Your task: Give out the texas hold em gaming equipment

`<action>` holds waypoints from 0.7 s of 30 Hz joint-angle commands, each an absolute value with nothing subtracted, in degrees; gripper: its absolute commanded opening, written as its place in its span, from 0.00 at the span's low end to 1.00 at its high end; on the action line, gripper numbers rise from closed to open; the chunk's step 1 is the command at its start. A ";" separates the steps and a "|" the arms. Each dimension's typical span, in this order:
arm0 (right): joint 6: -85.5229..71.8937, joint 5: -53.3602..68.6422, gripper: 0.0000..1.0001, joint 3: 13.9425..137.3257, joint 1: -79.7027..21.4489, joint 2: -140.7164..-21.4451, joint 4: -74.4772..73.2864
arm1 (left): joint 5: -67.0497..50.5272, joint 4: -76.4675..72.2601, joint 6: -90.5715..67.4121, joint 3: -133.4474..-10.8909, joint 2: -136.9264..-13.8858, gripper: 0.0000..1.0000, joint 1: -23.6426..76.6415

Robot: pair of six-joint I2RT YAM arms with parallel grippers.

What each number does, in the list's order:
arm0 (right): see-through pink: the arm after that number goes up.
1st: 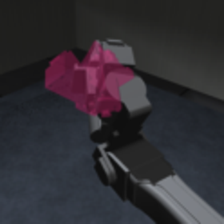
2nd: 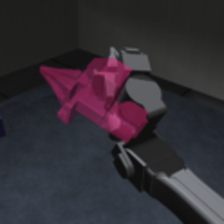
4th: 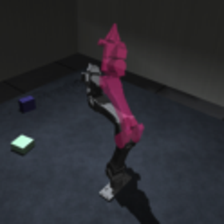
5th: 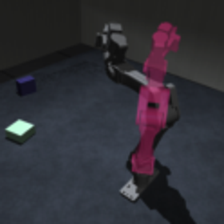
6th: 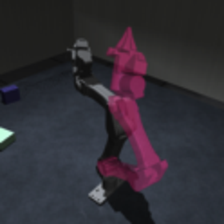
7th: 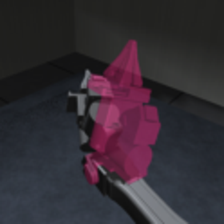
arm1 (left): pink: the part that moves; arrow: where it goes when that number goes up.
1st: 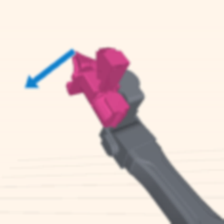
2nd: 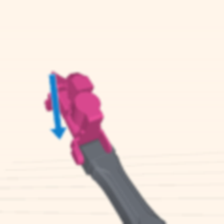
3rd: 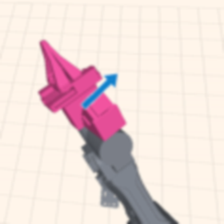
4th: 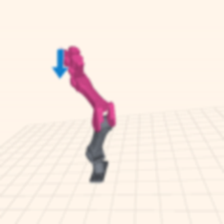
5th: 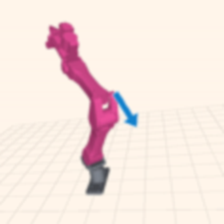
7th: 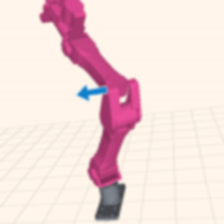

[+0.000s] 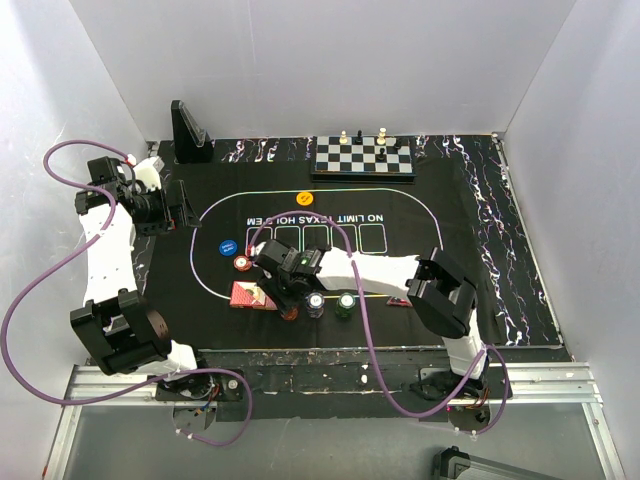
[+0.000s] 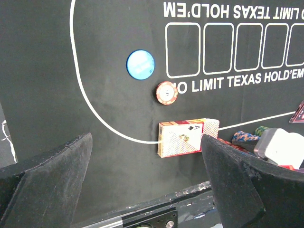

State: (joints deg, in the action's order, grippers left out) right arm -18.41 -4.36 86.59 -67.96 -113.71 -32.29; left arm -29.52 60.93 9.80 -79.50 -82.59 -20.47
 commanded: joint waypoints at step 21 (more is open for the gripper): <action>-14.60 -6.59 0.12 112.13 -43.78 -119.69 -40.69 | -32.78 59.85 10.46 -78.84 -82.00 1.00 -20.74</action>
State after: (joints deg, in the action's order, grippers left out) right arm -16.64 -5.87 106.48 -48.77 -114.80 -39.27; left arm -31.09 60.82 9.98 -79.07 -82.61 -20.47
